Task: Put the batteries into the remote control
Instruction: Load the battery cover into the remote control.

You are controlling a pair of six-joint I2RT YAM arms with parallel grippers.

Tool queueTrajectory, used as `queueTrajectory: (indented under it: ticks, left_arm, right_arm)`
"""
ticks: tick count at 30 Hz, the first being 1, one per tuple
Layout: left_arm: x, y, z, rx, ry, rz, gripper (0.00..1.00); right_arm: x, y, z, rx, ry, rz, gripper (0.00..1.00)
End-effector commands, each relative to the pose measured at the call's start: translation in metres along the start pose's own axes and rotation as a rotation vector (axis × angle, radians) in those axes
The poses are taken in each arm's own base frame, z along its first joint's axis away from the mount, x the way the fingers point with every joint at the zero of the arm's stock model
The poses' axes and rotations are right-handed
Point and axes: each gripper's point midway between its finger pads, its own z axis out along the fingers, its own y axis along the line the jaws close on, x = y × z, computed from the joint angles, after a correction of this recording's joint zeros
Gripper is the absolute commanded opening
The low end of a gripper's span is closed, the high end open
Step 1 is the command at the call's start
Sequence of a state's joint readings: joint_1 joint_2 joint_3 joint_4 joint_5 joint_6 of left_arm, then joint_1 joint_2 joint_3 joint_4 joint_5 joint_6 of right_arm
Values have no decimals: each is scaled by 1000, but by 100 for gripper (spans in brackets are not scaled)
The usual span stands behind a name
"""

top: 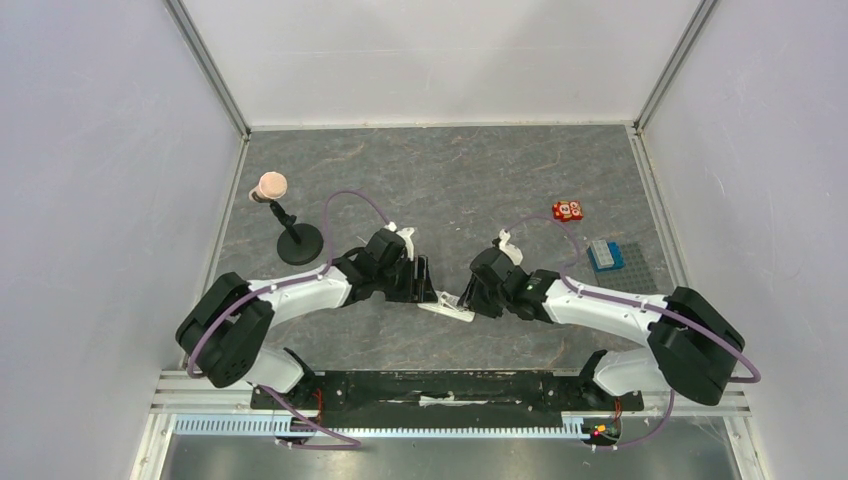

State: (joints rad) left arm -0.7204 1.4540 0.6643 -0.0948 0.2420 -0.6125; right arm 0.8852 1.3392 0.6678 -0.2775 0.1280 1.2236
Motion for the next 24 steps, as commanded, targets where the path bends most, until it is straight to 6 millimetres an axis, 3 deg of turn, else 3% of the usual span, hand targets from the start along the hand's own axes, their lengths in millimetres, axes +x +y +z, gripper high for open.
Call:
queueTrajectory:
  ticks: [1,5,14,24]
  left_arm:
    - [-21,-14,-10,42,-100,36,70]
    - [-32,-18,-13,50,-140,60,73]
    - [-38,-20,3,60,-134,68,73]
    - [-25,-17,8,75,-93,74,73]
  right_arm:
    - [-6,11,-5,-56,-21,63,36]
    - [-2,10,-7,-64,-9,108,37]
    - [8,4,0,-72,19,189,35]
    - [5,3,2,-69,-2,213,30]
